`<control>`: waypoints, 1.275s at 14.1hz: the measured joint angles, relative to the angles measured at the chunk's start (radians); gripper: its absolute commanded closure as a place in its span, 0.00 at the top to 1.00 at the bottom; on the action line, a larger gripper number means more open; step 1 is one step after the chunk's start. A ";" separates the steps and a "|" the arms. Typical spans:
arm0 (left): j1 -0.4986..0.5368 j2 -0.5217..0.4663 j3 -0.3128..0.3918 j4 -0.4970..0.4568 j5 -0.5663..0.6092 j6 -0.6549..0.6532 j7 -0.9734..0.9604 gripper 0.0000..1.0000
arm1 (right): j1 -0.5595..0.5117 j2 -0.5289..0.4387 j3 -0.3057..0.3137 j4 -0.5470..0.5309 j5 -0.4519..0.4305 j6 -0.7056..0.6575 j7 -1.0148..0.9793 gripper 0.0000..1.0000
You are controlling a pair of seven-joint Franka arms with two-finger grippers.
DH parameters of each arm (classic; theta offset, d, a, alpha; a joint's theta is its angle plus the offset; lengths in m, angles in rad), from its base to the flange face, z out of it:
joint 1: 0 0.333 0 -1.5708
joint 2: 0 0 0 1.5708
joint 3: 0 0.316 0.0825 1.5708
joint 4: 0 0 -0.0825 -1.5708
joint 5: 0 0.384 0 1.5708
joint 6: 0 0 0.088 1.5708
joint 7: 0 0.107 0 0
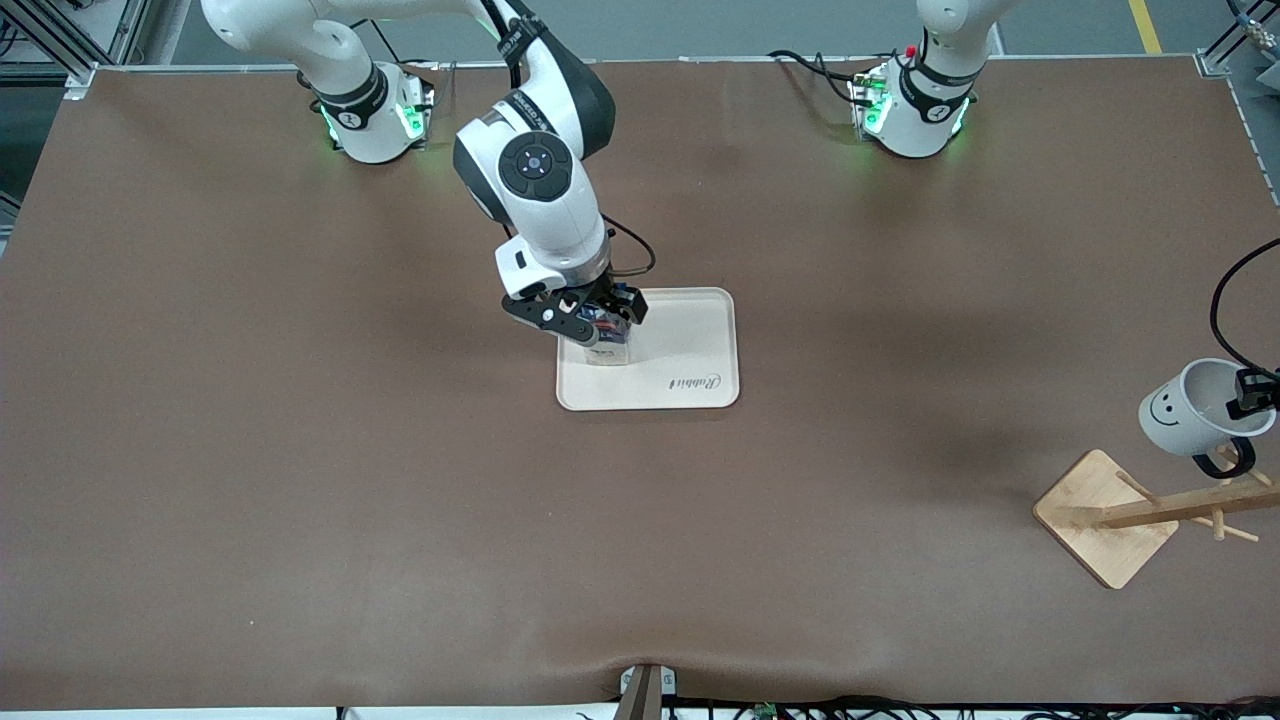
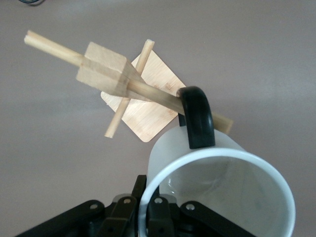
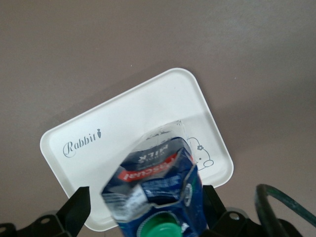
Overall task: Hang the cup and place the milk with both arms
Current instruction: 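Open the left gripper to release the hung mug while right lifts milk, then carry the milk carton away from the tray with the right gripper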
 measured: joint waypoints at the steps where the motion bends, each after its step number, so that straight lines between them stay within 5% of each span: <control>1: 0.006 0.007 0.000 0.004 0.000 0.000 0.024 0.00 | 0.007 0.006 0.001 0.000 -0.007 0.001 -0.001 1.00; 2: 0.010 0.015 0.000 0.011 0.000 0.001 0.041 0.11 | 0.013 0.011 0.002 0.001 -0.027 0.002 -0.003 1.00; 3: 0.012 0.022 0.000 0.020 0.000 0.001 0.048 0.33 | 0.016 0.015 0.002 0.001 -0.047 0.002 -0.003 1.00; 5: 0.012 0.033 -0.001 0.032 0.000 0.001 0.050 1.00 | 0.021 0.024 0.002 0.001 -0.066 0.002 -0.009 1.00; 6: 0.012 0.034 -0.002 0.033 0.000 0.001 0.051 1.00 | 0.025 0.029 0.002 0.001 -0.079 0.002 -0.012 0.95; 9: 0.011 0.034 -0.008 0.042 -0.004 0.000 0.051 1.00 | 0.033 0.038 0.002 0.001 -0.144 0.001 -0.012 0.57; 11: 0.011 0.033 -0.014 0.050 -0.008 -0.017 0.051 1.00 | 0.033 0.040 0.002 0.002 -0.158 -0.001 -0.013 0.01; 18: -0.009 -0.009 -0.040 0.118 -0.010 -0.193 0.019 1.00 | 0.022 0.038 -0.011 0.054 -0.163 -0.084 -0.013 0.00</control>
